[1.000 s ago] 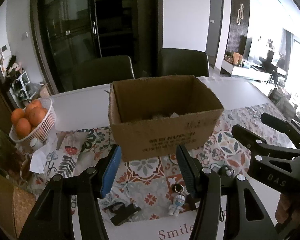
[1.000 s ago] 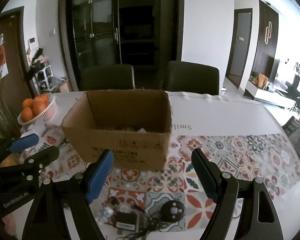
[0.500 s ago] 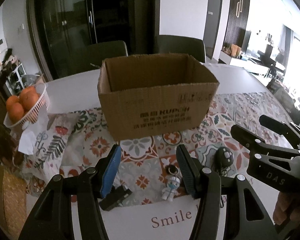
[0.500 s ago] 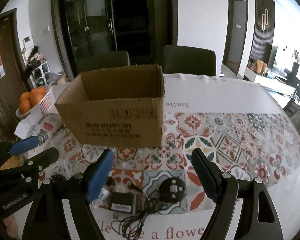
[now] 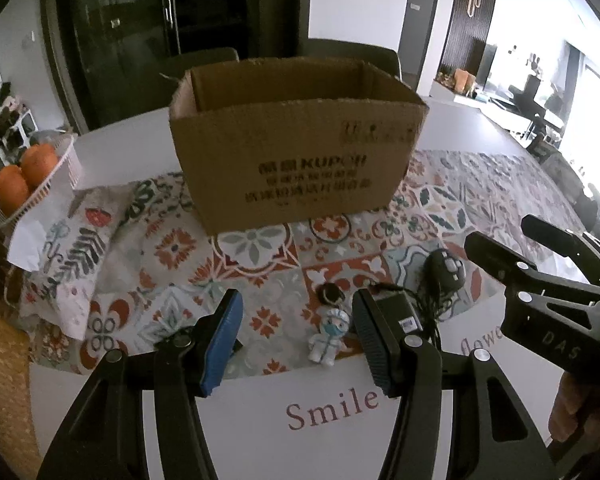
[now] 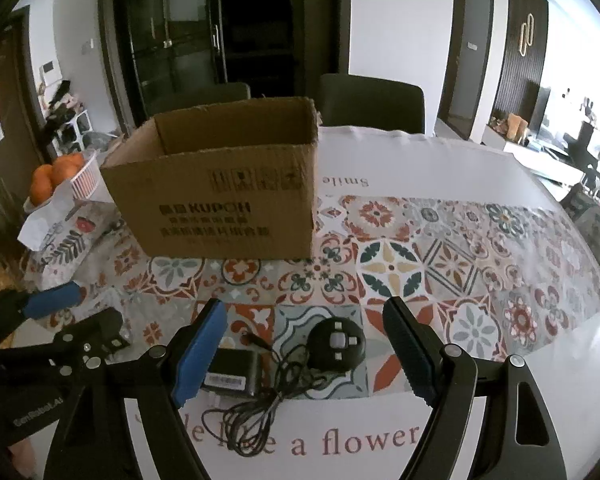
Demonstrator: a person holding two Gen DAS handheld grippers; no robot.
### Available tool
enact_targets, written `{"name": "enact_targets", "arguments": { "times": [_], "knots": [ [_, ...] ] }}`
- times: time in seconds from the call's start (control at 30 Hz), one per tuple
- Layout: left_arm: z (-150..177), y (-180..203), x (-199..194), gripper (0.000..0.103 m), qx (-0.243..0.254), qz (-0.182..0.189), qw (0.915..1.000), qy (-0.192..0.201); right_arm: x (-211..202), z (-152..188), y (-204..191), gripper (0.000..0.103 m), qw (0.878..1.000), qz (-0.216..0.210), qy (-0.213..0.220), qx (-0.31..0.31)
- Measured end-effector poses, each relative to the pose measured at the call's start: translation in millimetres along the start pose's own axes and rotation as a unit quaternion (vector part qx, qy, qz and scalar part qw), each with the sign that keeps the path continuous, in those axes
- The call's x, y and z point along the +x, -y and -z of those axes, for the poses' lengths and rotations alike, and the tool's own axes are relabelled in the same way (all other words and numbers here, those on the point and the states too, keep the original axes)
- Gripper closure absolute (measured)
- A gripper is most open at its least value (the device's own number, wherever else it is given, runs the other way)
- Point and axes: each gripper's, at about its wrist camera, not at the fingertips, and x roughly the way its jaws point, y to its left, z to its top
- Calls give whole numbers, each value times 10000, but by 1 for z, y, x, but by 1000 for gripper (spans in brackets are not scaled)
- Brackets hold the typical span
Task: Organize rigid objects
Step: 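Grasp the white astronaut figure with the left tool while the right tool grasps the black round cable winder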
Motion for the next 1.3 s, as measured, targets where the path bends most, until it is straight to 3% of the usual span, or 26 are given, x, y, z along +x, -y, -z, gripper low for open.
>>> {"name": "enact_targets", "arguments": {
  "times": [0.8,1.03,1.3],
  "knots": [
    [28,11,49,47,276,56,9970,-719,21,46,20,22,9973,416,12,608],
    [32,22,60,47,496,-89,9956,-786,32,57,29,22,9963,252,-97,818],
    [38,21,75,47,460,191,9947,-895,40,59,34,22,9954,367,-95,882]
  ]
}}
